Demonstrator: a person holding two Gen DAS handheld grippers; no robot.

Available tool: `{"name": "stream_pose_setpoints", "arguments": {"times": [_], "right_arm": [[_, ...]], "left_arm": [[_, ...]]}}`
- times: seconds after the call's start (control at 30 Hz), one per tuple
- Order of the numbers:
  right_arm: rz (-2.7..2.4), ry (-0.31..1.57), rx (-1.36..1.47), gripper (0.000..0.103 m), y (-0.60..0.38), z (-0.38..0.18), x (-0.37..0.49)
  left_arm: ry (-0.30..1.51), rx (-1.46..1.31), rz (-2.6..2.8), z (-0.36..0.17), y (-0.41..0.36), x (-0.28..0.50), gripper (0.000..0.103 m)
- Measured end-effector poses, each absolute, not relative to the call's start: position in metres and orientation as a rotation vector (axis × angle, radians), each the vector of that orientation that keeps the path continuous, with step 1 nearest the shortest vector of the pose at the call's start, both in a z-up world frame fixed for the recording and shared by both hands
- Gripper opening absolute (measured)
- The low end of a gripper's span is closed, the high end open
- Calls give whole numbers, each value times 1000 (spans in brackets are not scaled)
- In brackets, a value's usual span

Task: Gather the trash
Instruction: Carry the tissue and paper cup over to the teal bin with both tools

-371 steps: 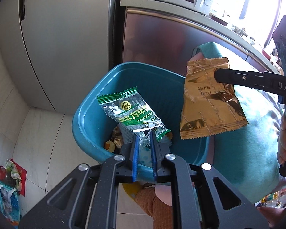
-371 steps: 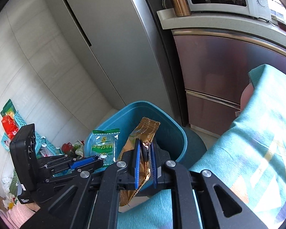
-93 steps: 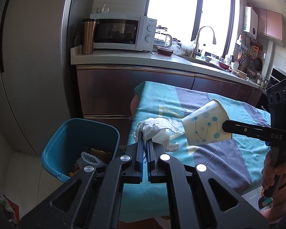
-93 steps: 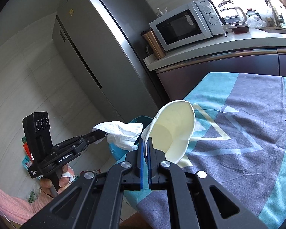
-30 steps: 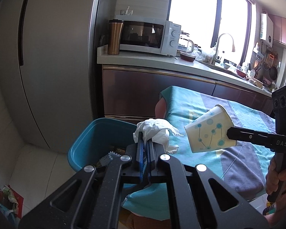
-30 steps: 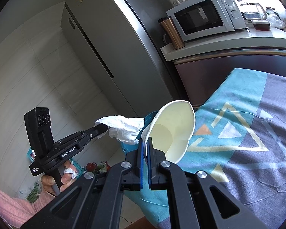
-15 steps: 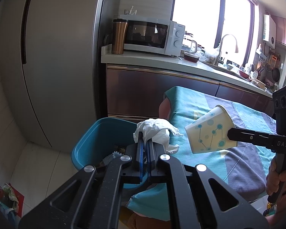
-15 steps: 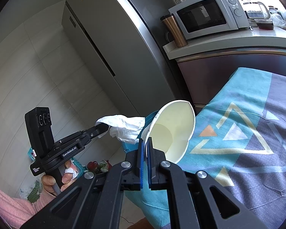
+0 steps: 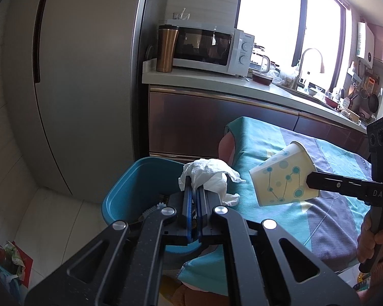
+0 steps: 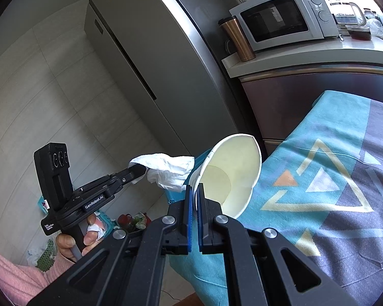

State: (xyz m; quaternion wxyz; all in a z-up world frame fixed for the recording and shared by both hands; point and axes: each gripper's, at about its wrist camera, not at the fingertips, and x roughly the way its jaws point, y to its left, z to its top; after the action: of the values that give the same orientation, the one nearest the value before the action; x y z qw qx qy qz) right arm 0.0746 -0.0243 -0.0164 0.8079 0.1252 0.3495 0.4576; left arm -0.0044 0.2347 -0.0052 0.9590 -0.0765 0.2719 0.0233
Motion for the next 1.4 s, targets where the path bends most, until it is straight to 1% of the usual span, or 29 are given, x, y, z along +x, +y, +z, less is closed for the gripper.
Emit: {"name": "stream_pose_setpoints", "arguments": {"times": [1.4], "right_arm": [[1024, 802, 223, 3, 1, -17, 90]], "left_arm": [[589, -185, 112, -19, 256, 9, 3]]}}
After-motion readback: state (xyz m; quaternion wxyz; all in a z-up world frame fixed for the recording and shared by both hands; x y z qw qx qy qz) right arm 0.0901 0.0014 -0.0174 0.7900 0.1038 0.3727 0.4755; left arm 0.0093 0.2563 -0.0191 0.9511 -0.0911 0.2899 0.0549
